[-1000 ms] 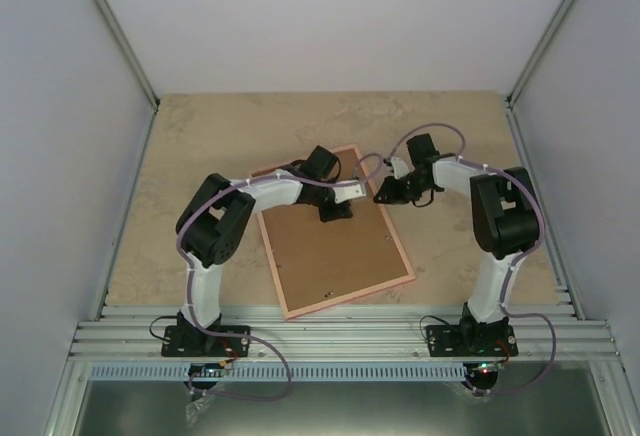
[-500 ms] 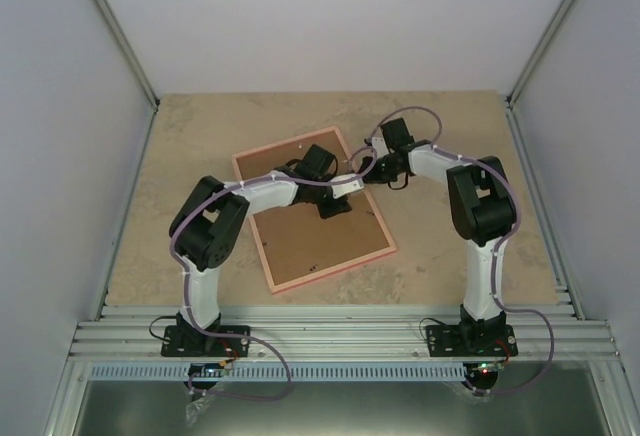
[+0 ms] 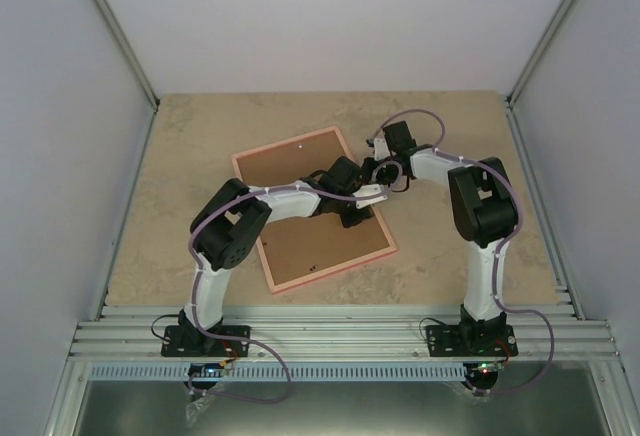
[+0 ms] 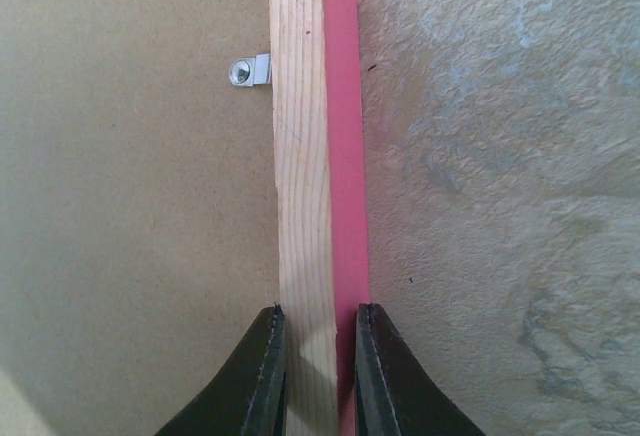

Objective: Put the photo into the frame

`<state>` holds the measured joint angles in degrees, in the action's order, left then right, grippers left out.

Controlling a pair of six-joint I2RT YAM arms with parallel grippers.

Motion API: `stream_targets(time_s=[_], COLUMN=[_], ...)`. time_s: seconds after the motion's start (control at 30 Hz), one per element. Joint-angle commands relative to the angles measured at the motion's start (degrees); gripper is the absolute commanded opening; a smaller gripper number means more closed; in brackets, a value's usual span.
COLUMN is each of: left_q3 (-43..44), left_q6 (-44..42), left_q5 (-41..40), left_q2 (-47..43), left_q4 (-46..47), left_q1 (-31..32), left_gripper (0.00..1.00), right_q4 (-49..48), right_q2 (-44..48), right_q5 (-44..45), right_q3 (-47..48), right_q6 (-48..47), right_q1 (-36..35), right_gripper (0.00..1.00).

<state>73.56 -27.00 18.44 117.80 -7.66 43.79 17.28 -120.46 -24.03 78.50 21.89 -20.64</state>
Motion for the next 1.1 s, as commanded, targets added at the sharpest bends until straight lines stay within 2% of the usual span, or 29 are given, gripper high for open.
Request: stream_targets(time_s=[0.0, 0.23, 0.43, 0.53, 0.63, 0.73, 0.9, 1.07], left_q3=[-0.3, -0.9, -0.3, -0.3, -0.3, -0.2, 0.1, 0.0], left_q6=[-0.2, 0.2, 10.6, 16.2, 17.2, 16.0, 13.8, 11.2], left_q5=[-3.4, -7.3, -11.7, -12.8, -10.9, -9.1, -3.2, 4.5], left_q2=[3.7, 5.4, 6.1, 6.4, 6.4, 5.8, 0.6, -5.8], left_q4=[-2.4, -4.0, -1.5, -0.7, -0.4, -0.1, 0.0, -4.6], left_q1=[0.5, 0.8, 0.8, 0.8, 0.8, 0.8, -1.3, -6.5], left_gripper=[0.23, 0.2, 0.07, 0.05, 0.05, 0.1, 0.27, 0.33], right_q4=[5.2, 4.6, 3.9, 3.6, 3.5, 3.4, 3.1, 3.3], right_q2=[-3.3, -2.3, -1.4, -1.1, -1.0, -1.0, -1.1, -1.1], right_q5=[1.9, 1.6, 1.5, 1.3, 1.3, 1.1, 0.7, 0.9], right_q3=[-4.1, -5.2, -6.9, -7.6, -7.7, -7.6, -6.9, -4.6], right_q6=[3.6, 3.8, 4.1, 4.2, 4.2, 4.0, 3.3, 1.4], right_q1=[0.5, 1.0, 1.3, 1.4, 1.4, 1.5, 1.7, 1.9], right_gripper=[0.0, 0.0, 0.0, 0.0, 0.0, 0.0, 0.0, 0.0])
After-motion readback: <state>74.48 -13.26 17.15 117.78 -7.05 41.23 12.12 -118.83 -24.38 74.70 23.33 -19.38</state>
